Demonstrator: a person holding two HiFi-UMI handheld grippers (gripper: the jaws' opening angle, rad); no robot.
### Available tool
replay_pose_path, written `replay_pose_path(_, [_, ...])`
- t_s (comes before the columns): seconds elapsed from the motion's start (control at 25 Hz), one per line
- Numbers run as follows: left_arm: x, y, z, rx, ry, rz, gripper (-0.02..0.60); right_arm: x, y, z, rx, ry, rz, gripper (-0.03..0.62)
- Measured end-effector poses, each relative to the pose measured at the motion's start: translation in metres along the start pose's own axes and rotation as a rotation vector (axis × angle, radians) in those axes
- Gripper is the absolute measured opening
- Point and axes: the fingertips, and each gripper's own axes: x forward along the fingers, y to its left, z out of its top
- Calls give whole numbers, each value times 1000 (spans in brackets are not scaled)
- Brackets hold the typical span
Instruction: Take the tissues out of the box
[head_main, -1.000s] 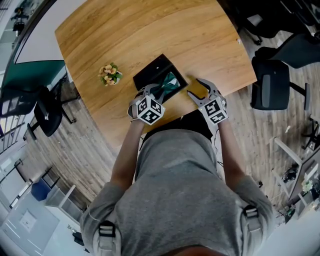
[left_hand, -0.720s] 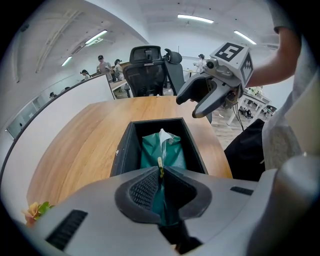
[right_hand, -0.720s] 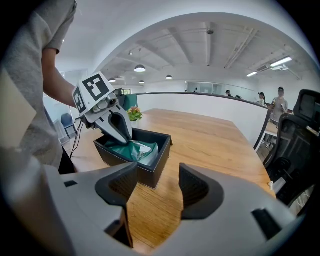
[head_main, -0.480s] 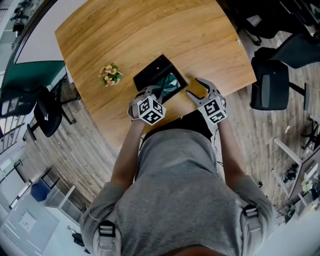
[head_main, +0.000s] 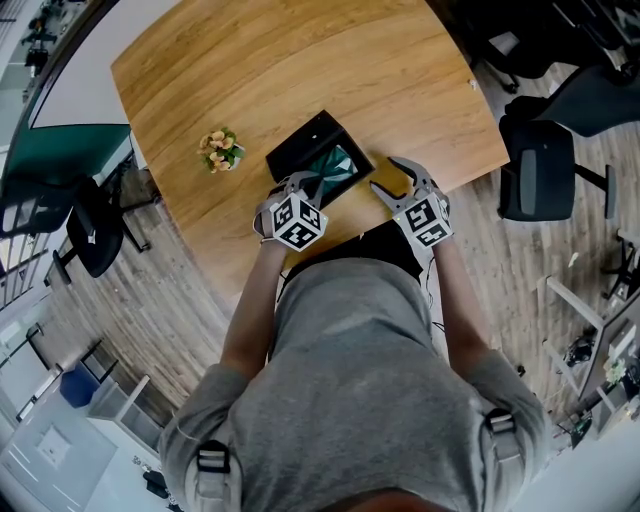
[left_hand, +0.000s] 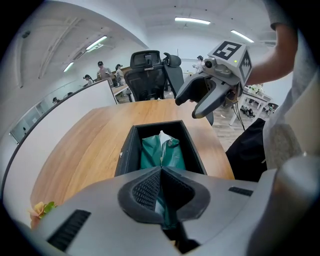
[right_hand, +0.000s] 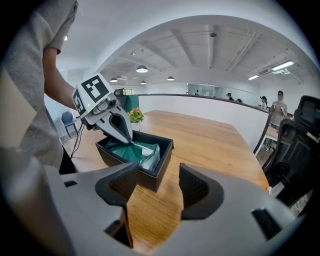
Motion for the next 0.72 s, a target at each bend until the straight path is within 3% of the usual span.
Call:
replay_pose_path(0.4, [-15,4,8,-40,-57,10,20,-4,8,7,-19,-15,-13,265])
replay_pose_path(0.72, [-25,1,18,-23,-97,9,20,-13,15,8,-15,-24,-38,265])
